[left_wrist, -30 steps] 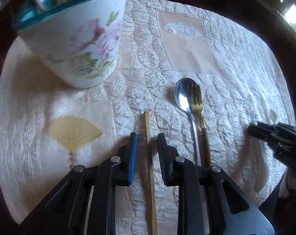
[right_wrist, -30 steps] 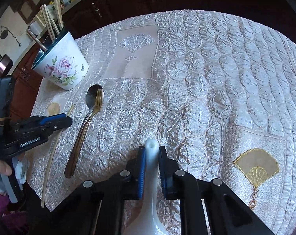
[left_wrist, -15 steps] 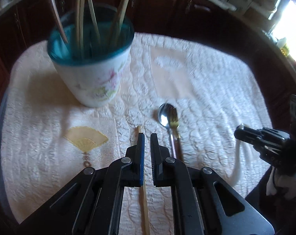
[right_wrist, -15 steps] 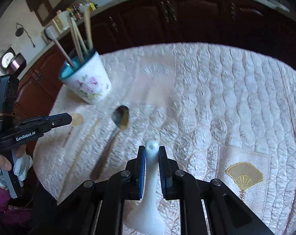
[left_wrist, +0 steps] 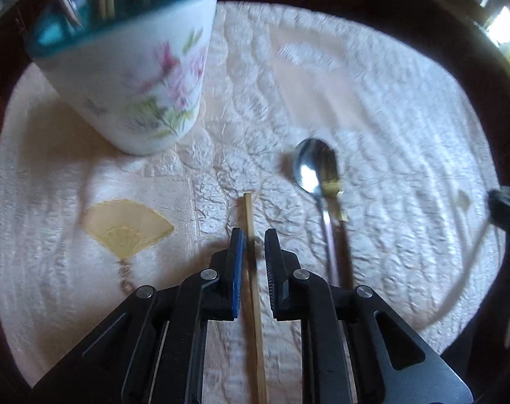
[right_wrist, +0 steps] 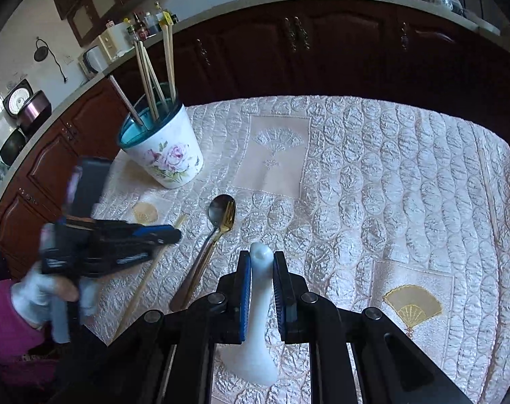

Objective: Organize utensils
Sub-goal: 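Lift the white spoon and chopstick and carry them toward the cup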

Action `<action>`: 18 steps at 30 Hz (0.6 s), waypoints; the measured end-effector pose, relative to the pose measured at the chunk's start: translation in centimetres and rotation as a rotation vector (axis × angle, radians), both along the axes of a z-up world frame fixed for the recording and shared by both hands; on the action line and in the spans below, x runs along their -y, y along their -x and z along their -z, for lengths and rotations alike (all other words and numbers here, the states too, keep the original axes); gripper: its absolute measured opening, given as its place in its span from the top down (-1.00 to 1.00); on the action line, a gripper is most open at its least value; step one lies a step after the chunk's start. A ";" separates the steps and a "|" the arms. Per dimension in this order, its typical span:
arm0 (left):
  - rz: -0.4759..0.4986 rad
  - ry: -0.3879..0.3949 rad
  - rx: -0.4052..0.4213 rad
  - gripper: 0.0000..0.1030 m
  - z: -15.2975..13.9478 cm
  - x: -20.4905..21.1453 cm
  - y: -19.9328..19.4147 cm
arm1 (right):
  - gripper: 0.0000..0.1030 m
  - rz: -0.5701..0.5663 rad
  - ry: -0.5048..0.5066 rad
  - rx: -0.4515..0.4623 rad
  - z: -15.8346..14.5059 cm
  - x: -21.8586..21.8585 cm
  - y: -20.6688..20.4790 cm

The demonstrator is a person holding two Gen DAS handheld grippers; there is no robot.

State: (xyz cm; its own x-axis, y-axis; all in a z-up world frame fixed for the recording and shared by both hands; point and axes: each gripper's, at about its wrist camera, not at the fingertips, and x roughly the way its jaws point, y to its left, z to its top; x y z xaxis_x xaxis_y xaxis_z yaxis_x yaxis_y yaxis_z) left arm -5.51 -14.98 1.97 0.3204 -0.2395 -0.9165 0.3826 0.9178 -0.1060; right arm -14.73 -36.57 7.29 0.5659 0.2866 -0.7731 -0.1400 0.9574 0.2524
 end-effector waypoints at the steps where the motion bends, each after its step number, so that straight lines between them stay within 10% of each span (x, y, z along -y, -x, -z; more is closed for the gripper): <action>1: -0.003 0.007 -0.002 0.80 0.2 0.0 -0.1 | 0.77 -0.001 -0.001 0.005 -0.3 -0.1 0.1; 18: 0.002 0.219 0.188 0.92 -11.5 -5.6 4.1 | 0.87 -0.069 0.006 0.110 -4.8 -2.8 -0.9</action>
